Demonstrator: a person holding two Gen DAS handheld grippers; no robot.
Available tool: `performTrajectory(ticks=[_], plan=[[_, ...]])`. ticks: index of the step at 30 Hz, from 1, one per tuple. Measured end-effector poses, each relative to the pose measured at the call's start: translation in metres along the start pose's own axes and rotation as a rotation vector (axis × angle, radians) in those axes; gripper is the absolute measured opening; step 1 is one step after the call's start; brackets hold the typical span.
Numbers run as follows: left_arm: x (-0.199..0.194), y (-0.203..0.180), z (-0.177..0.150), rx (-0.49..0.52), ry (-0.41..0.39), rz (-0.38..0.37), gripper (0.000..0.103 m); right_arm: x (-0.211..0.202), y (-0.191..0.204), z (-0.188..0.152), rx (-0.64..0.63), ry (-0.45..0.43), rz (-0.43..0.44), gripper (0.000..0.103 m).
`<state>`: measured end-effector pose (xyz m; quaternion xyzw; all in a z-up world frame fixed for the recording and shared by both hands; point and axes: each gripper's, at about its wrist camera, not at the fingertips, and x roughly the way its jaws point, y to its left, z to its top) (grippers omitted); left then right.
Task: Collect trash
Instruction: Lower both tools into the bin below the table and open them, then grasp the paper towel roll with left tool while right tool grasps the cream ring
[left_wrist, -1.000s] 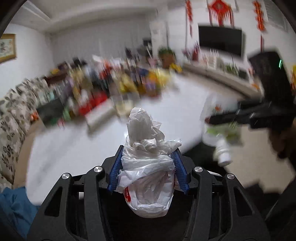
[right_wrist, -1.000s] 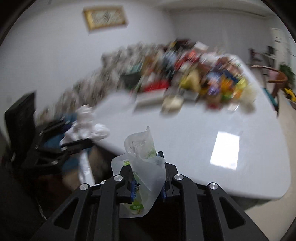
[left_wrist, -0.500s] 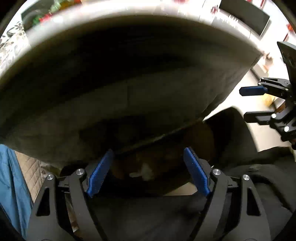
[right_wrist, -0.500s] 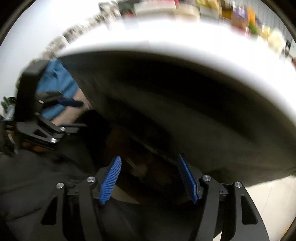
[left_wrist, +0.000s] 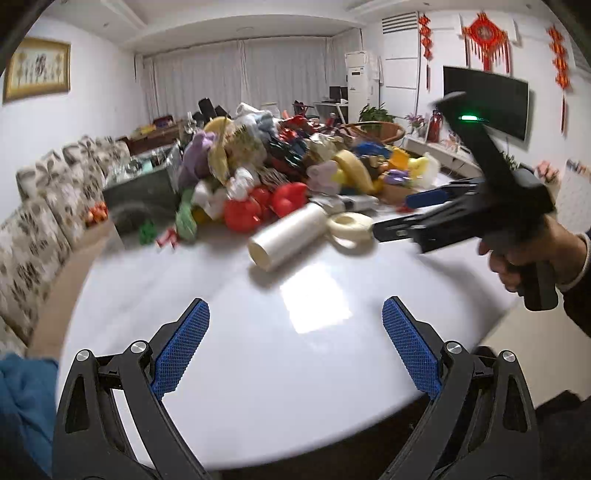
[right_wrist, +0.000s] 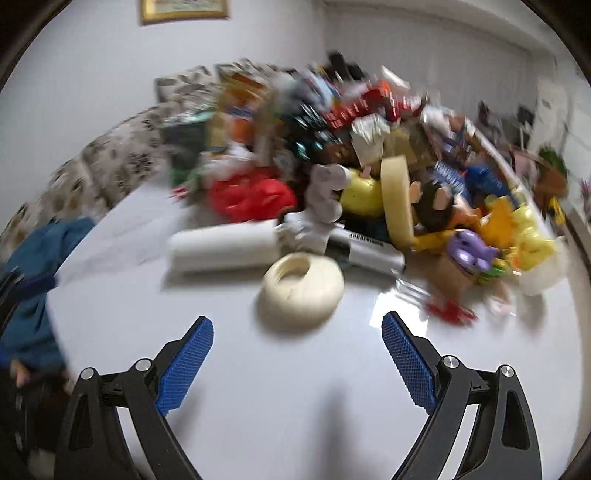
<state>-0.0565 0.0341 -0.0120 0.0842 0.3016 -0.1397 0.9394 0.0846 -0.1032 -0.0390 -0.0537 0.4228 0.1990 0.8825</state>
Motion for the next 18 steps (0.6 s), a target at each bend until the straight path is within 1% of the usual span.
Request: performTrajectory(ticks=[2, 3, 4, 5, 7, 12, 14, 15, 18], plan=[[0.013, 0.01, 0.007, 0.017, 0.016, 0.008, 0.092, 0.018, 0.001, 0.008, 0.026, 0.035, -0.018, 0.088], [0.019, 0.012, 0.01, 0.029, 0.025, 0.014, 0.092, 0.03, 0.001, 0.011, 0.028, 0.059, -0.028, 0.085], [0.021, 0.013, 0.011, 0.04, 0.033, 0.015, 0.092, 0.04, 0.0, 0.012, 0.029, 0.075, -0.035, 0.076], [0.025, 0.014, 0.012, 0.05, 0.04, 0.015, 0.092, 0.051, -0.002, 0.014, 0.025, 0.094, -0.033, 0.071], [0.035, 0.016, 0.015, 0.073, 0.054, 0.017, 0.092, 0.049, 0.005, 0.012, -0.039, 0.077, -0.052, 0.062], [0.056, 0.01, 0.029, 0.113, 0.063, -0.029, 0.092, 0.034, -0.008, 0.002, 0.011, 0.065, 0.013, 0.062], [0.074, 0.004, 0.039, 0.137, 0.081, -0.049, 0.092, 0.016, -0.021, -0.009, 0.057, 0.053, 0.051, 0.062], [0.083, 0.001, 0.043, 0.155, 0.089, -0.052, 0.092, 0.013, -0.026, -0.008, 0.071, 0.051, 0.063, 0.062], [0.112, -0.012, 0.052, 0.237, 0.121, -0.062, 0.092, -0.012, -0.042, -0.022, 0.11, 0.035, 0.084, 0.062]])
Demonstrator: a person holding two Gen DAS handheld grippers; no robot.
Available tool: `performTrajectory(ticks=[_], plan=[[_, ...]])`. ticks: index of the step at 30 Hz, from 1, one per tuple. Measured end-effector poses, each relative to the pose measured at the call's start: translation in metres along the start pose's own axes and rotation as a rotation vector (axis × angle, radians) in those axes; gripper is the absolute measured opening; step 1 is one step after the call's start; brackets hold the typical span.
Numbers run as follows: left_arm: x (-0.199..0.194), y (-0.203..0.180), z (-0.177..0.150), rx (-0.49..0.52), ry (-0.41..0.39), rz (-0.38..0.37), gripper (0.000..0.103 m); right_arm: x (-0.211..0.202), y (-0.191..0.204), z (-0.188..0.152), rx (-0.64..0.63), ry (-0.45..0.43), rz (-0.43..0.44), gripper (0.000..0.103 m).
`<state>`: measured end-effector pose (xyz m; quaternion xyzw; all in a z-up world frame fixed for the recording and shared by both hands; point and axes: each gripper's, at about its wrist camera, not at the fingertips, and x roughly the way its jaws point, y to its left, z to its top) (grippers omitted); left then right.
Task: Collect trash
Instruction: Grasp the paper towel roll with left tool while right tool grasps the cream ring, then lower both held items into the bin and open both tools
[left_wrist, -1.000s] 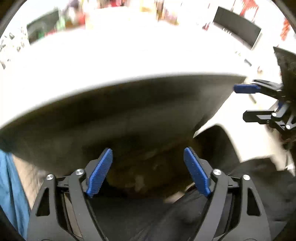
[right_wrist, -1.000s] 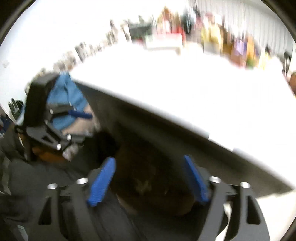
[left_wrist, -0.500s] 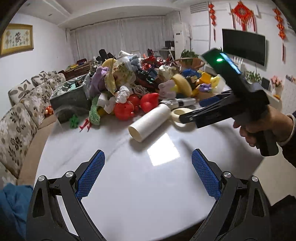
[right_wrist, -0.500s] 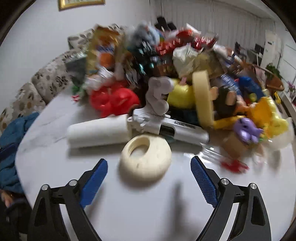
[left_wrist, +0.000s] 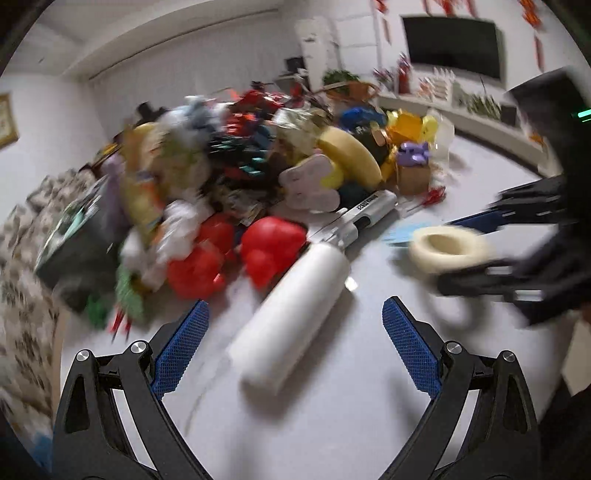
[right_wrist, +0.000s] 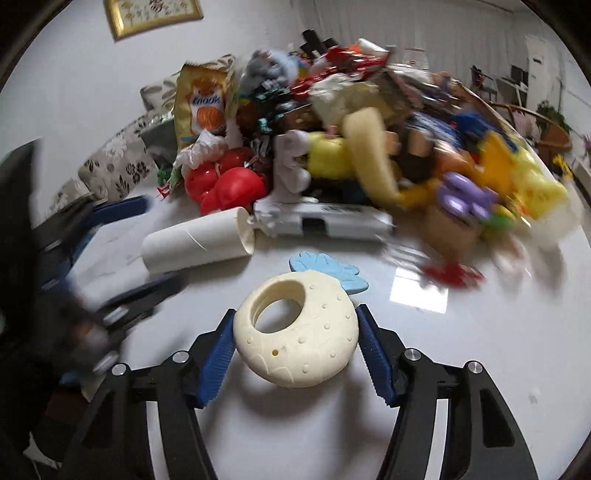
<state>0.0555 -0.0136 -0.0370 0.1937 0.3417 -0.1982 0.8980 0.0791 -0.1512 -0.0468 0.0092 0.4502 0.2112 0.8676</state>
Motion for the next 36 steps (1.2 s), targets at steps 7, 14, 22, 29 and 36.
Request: performTrajectory(ticks=[7, 14, 22, 29, 36], plan=[[0.027, 0.005, 0.001, -0.084, 0.141, -0.098, 0.041, -0.042, -0.032, -0.033, 0.05, -0.043, -0.023, 0.062], [-0.058, 0.003, -0.016, -0.267, -0.022, -0.08, 0.04, -0.054, -0.027, -0.045, 0.051, -0.091, -0.007, 0.062], [-0.162, -0.053, -0.052, -0.184, -0.092, -0.159, 0.04, -0.13, 0.021, -0.091, -0.077, -0.102, 0.154, 0.063], [-0.142, -0.112, -0.129, -0.084, 0.124, -0.206, 0.044, -0.113, 0.046, -0.164, -0.128, 0.133, 0.215, 0.063], [-0.059, -0.124, -0.201, -0.098, 0.329, -0.166, 0.089, 0.001, 0.024, -0.225, -0.052, 0.351, 0.129, 0.077]])
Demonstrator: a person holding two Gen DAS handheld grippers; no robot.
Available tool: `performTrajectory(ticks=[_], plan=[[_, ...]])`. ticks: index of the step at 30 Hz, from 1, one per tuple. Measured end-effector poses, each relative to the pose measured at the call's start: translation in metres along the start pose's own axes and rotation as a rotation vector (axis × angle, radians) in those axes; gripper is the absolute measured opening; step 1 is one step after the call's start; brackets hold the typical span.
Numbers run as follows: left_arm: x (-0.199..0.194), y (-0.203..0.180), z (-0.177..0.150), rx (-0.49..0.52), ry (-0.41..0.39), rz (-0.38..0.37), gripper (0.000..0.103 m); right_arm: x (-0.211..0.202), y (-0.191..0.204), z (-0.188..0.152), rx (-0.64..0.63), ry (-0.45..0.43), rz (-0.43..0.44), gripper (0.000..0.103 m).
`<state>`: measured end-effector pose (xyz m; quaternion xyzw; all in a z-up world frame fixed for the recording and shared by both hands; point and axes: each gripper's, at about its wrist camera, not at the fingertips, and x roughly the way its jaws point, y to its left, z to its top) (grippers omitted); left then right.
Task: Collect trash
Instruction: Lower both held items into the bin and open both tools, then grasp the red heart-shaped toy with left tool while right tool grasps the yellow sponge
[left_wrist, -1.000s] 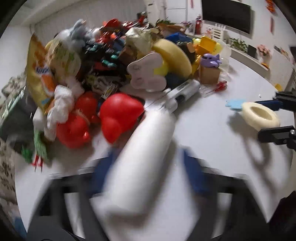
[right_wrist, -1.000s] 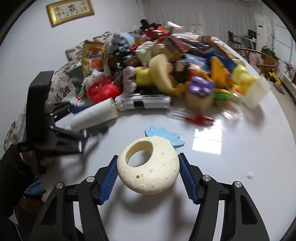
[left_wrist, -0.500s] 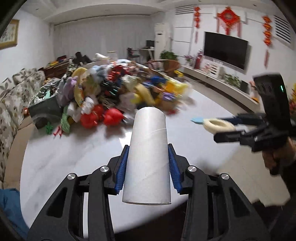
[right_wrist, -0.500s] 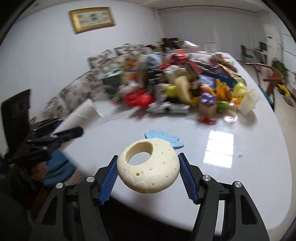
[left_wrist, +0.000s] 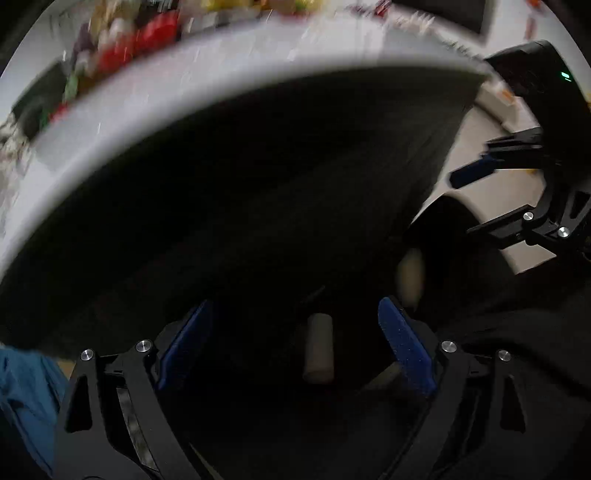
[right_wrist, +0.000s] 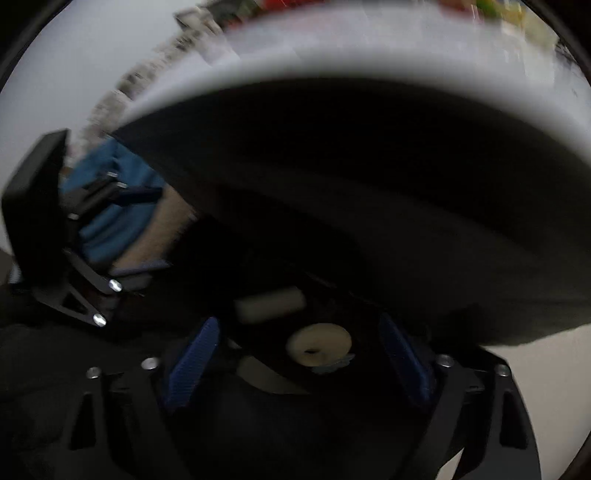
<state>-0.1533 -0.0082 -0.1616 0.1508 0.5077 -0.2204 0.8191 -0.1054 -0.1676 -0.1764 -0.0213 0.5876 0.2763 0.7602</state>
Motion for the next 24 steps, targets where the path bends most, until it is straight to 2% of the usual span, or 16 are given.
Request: performTrajectory(ticks=[1, 3, 5, 7, 8, 9, 10, 12, 15, 16, 17, 18, 19, 21, 24], plan=[[0.003, 0.003, -0.001, -0.016, 0.017, 0.009, 0.089, 0.002, -0.001, -0.001, 0.005, 0.012, -0.012, 0.071], [-0.012, 0.01, -0.001, -0.05, -0.014, -0.005, 0.089, -0.024, 0.008, 0.0, -0.032, -0.036, 0.022, 0.072], [-0.037, 0.017, 0.006, -0.067, -0.083, -0.006, 0.089, -0.064, 0.021, 0.009, -0.112, -0.136, 0.03, 0.079], [-0.074, 0.03, 0.024, -0.099, -0.198, -0.006, 0.089, -0.114, 0.032, 0.032, -0.192, -0.306, -0.02, 0.089], [-0.085, 0.033, 0.03, -0.11, -0.235, -0.007, 0.09, -0.129, 0.034, 0.042, -0.208, -0.361, -0.04, 0.091], [-0.101, 0.04, 0.043, -0.128, -0.302, -0.007, 0.092, -0.146, 0.035, 0.064, -0.225, -0.434, -0.068, 0.091], [-0.109, 0.043, 0.053, -0.139, -0.35, -0.002, 0.092, -0.152, 0.034, 0.078, -0.23, -0.467, -0.088, 0.091], [-0.122, 0.053, 0.077, -0.17, -0.445, 0.047, 0.093, -0.162, 0.027, 0.123, -0.221, -0.565, -0.193, 0.091], [-0.119, 0.071, 0.112, -0.237, -0.491, 0.135, 0.093, -0.149, 0.007, 0.196, -0.174, -0.649, -0.315, 0.086], [-0.117, 0.078, 0.121, -0.263, -0.489, 0.146, 0.093, -0.139, -0.001, 0.222, -0.155, -0.654, -0.339, 0.077], [-0.112, 0.086, 0.126, -0.295, -0.482, 0.133, 0.093, -0.131, -0.003, 0.235, -0.142, -0.644, -0.342, 0.062], [-0.109, 0.092, 0.128, -0.314, -0.477, 0.112, 0.093, -0.12, -0.01, 0.252, -0.121, -0.619, -0.332, 0.055], [-0.105, 0.098, 0.13, -0.337, -0.468, 0.081, 0.093, -0.109, -0.016, 0.268, -0.098, -0.591, -0.328, 0.043], [-0.099, 0.109, 0.131, -0.358, -0.462, 0.058, 0.093, -0.088, -0.028, 0.286, -0.052, -0.55, -0.348, 0.042], [-0.092, 0.11, 0.128, -0.355, -0.46, 0.094, 0.093, -0.07, -0.044, 0.296, -0.009, -0.507, -0.34, 0.042]])
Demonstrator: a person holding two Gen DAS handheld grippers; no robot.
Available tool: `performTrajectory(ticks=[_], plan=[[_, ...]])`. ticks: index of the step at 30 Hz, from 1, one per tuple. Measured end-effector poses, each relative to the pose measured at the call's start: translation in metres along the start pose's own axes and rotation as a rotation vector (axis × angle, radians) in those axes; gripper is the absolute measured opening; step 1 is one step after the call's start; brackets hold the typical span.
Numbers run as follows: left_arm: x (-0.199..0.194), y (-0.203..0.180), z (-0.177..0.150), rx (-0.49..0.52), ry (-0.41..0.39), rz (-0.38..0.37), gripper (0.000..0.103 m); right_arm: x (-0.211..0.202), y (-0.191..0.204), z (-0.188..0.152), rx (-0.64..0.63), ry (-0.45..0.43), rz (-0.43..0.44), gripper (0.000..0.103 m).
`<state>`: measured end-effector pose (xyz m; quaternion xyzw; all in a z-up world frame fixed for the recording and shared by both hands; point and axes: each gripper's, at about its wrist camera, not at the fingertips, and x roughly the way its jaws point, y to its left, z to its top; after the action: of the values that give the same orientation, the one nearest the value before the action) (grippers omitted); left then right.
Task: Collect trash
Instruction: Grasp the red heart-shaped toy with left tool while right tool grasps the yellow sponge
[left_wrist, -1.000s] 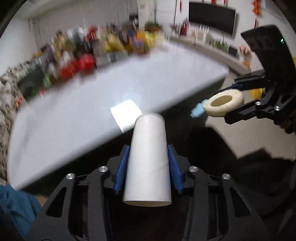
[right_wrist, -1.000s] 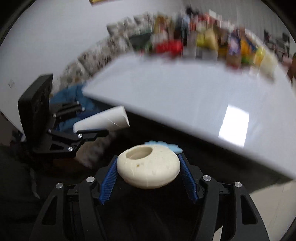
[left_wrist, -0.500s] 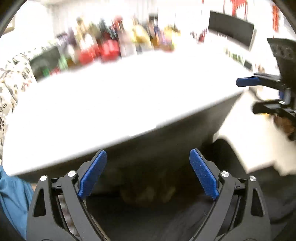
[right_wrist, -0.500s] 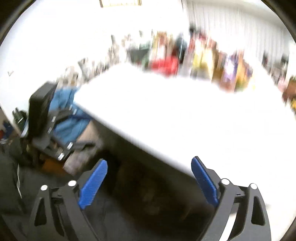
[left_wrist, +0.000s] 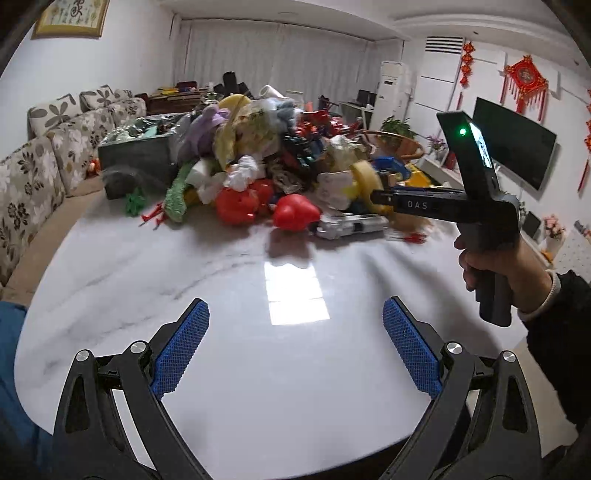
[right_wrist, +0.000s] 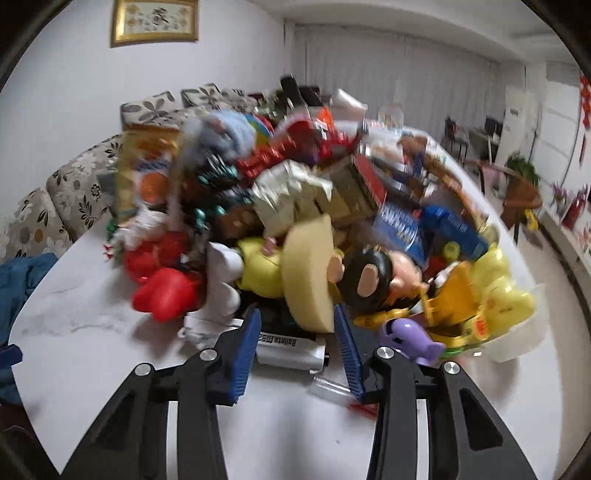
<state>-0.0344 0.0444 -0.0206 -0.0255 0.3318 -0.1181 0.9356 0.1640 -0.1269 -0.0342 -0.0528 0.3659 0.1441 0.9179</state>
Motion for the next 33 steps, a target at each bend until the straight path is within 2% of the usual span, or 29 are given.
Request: performTrajectory(ticks=[3, 6, 7, 8, 11, 13, 16, 18, 21, 26, 27, 29, 32, 33], plan=[[0.007, 0.001, -0.001, 0.008, 0.004, 0.009, 0.093, 0.016, -0.006, 0.0, 0.009, 0.027, -0.006, 0.042], [0.023, 0.0, 0.003, 0.004, 0.026, 0.006, 0.093, 0.033, -0.005, 0.007, -0.007, 0.036, -0.028, 0.036], [0.028, 0.0, 0.006, 0.003, 0.03, 0.003, 0.093, 0.033, -0.003, 0.007, -0.022, 0.032, -0.046, 0.02], [0.034, -0.001, 0.009, 0.002, 0.03, 0.005, 0.093, 0.031, -0.004, 0.006, -0.03, 0.024, -0.057, 0.019], [0.047, -0.005, 0.018, 0.023, 0.032, 0.009, 0.093, 0.004, -0.026, 0.003, 0.105, 0.0, 0.091, 0.017], [0.058, -0.009, 0.028, 0.045, 0.038, 0.015, 0.093, -0.034, -0.042, -0.005, 0.207, -0.047, 0.23, 0.017], [0.079, -0.017, 0.043, 0.076, 0.053, 0.019, 0.093, -0.079, -0.054, -0.018, 0.258, -0.116, 0.311, 0.018], [0.098, -0.02, 0.053, 0.077, 0.075, 0.051, 0.093, -0.108, -0.057, -0.031, 0.252, -0.16, 0.311, 0.018], [0.122, -0.014, 0.067, 0.005, 0.103, 0.053, 0.093, -0.132, -0.067, -0.048, 0.265, -0.178, 0.318, 0.019], [0.161, 0.007, 0.079, -0.156, 0.169, 0.017, 0.093, -0.134, -0.082, -0.07, 0.292, -0.168, 0.302, 0.019], [0.167, 0.014, 0.082, -0.199, 0.189, -0.024, 0.089, -0.135, -0.085, -0.075, 0.295, -0.166, 0.306, 0.019], [0.169, 0.02, 0.086, -0.219, 0.187, -0.034, 0.085, -0.134, -0.087, -0.079, 0.295, -0.16, 0.31, 0.019], [0.16, 0.023, 0.084, -0.231, 0.182, -0.108, 0.058, -0.128, -0.087, -0.078, 0.301, -0.147, 0.318, 0.019], [0.152, 0.021, 0.081, -0.217, 0.179, -0.108, 0.054, -0.127, -0.086, -0.078, 0.304, -0.142, 0.321, 0.019]])
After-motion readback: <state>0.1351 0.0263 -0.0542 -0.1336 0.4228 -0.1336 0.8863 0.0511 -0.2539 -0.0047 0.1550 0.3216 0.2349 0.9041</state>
